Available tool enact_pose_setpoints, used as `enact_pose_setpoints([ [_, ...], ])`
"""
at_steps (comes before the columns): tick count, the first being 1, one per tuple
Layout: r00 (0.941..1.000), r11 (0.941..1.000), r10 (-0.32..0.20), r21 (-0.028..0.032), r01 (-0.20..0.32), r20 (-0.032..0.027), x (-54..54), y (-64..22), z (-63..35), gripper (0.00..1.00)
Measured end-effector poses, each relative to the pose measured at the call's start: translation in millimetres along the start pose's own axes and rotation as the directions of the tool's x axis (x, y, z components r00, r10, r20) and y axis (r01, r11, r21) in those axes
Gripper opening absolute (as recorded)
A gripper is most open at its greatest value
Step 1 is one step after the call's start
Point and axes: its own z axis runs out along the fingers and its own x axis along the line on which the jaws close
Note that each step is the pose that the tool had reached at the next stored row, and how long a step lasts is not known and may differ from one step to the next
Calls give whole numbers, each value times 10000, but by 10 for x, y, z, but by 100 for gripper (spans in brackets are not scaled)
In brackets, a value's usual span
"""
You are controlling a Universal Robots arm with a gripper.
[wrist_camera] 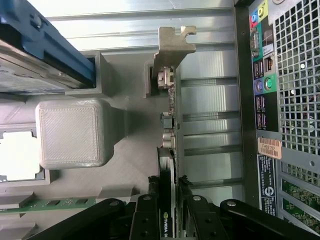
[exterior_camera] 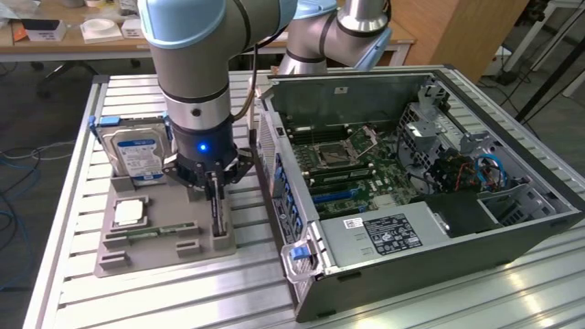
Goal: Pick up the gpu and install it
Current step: 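Pick up the gpu and move the gpu toward the slot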
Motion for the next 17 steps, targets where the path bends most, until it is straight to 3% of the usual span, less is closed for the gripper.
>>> enact_pose_setpoints([
  [5, 10000, 10000, 0, 3, 0, -38, -39, 4, 2, 26],
  [17, 10000, 10000, -1, 3, 1, -40, -61, 6, 2, 26],
])
